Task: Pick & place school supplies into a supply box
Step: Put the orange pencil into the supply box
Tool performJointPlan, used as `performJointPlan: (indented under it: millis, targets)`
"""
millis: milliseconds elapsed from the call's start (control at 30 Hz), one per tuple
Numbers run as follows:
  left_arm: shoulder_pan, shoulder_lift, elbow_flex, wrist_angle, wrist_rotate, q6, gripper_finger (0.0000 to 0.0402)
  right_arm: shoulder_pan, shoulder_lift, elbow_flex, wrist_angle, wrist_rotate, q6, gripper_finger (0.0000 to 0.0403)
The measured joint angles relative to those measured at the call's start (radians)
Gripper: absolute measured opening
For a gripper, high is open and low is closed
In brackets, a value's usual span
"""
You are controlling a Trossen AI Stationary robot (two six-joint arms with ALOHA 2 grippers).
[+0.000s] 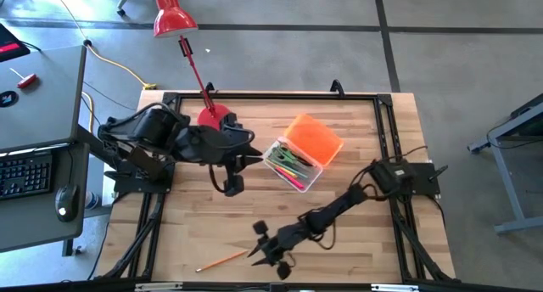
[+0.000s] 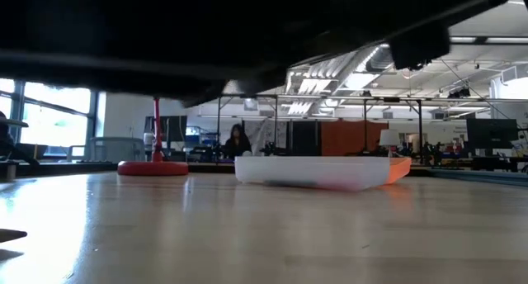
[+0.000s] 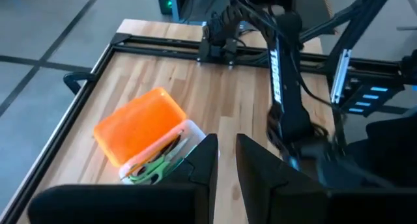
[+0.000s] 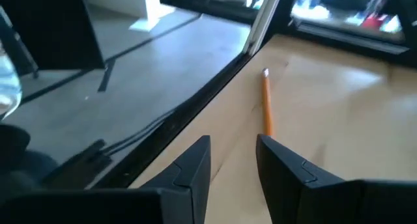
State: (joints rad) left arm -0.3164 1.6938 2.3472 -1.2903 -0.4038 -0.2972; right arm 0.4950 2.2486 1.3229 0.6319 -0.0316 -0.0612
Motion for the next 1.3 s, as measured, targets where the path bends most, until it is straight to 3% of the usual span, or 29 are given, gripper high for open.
performJointPlan:
  millis: [167,400,1133,1300]
  targets:
    - [0.002,-0.001,0.0,0.0,-0.004,-0.015,0.0084,-0.022,0.111,0.172,-0.12,-0.024,0.0,0.0103]
    - [0.002,-0.001,0.0,-0.001,0.0,-0.023,0.0083,-0.043,0.205,0.291,-0.121,-0.001,-0.025,0.0103]
    - [0.002,-0.001,0.0,-0.025,0.002,-0.023,0.0083,-0.066,0.214,0.299,-0.25,0.024,-0.026,0.0103]
    - [0.002,-0.001,0.0,-0.025,0.002,-0.023,0.0083,-0.072,0.259,0.3,-0.179,-0.006,-0.026,0.007]
